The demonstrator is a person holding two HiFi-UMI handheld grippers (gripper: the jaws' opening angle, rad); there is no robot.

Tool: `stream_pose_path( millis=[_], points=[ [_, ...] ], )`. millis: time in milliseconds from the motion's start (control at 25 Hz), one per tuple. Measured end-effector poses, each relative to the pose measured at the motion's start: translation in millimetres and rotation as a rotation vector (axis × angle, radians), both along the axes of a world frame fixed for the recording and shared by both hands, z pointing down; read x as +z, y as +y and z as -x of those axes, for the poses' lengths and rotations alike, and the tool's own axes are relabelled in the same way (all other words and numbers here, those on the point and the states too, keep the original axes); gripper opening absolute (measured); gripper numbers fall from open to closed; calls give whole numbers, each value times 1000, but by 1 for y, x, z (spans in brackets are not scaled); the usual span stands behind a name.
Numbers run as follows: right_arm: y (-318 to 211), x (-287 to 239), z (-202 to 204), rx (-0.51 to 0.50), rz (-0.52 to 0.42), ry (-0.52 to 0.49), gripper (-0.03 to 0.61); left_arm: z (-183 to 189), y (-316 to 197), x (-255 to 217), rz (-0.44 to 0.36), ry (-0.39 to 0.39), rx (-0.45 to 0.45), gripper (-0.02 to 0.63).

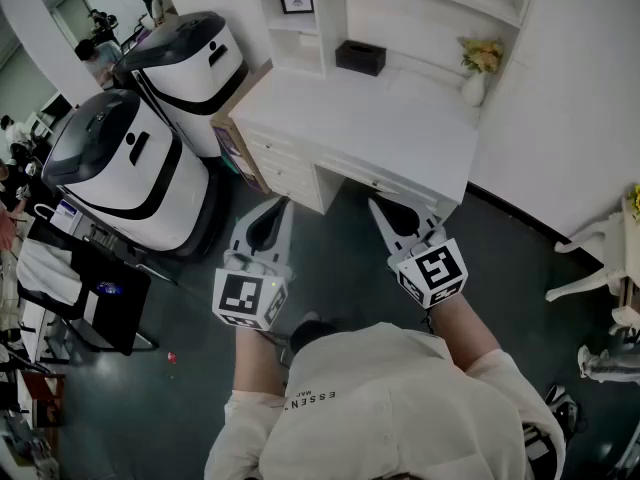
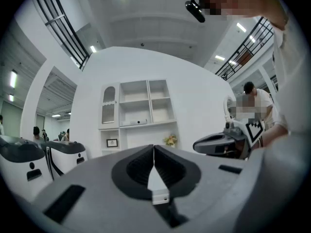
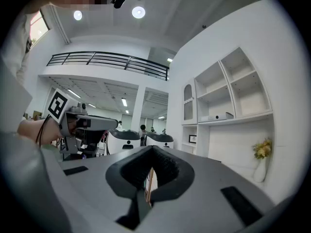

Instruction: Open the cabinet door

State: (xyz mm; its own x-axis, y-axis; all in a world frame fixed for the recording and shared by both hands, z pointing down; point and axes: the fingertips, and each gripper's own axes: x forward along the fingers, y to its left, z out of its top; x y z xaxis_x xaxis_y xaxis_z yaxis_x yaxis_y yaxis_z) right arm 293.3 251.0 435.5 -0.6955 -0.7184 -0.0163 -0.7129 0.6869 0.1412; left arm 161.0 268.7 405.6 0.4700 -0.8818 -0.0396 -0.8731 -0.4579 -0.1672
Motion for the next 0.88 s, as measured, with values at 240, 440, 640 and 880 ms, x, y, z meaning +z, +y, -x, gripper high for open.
stream_pose_path(
  millis=[240,440,640,880],
  points=[
    [0,0,-5,0,0,-11,14,-9,0,2,5,-4,15,3],
    [1,-1,-7,-11,-3,-13,14,-12,3,1,4,7,5,3],
    [3,-3,-11,-26,9,-34,15,-19,6,-6,-16,15,-1,3],
    [-5,-7,-18,-15,10,-54,15,-14,-6,-16,-48,-1,-46,166]
  ],
)
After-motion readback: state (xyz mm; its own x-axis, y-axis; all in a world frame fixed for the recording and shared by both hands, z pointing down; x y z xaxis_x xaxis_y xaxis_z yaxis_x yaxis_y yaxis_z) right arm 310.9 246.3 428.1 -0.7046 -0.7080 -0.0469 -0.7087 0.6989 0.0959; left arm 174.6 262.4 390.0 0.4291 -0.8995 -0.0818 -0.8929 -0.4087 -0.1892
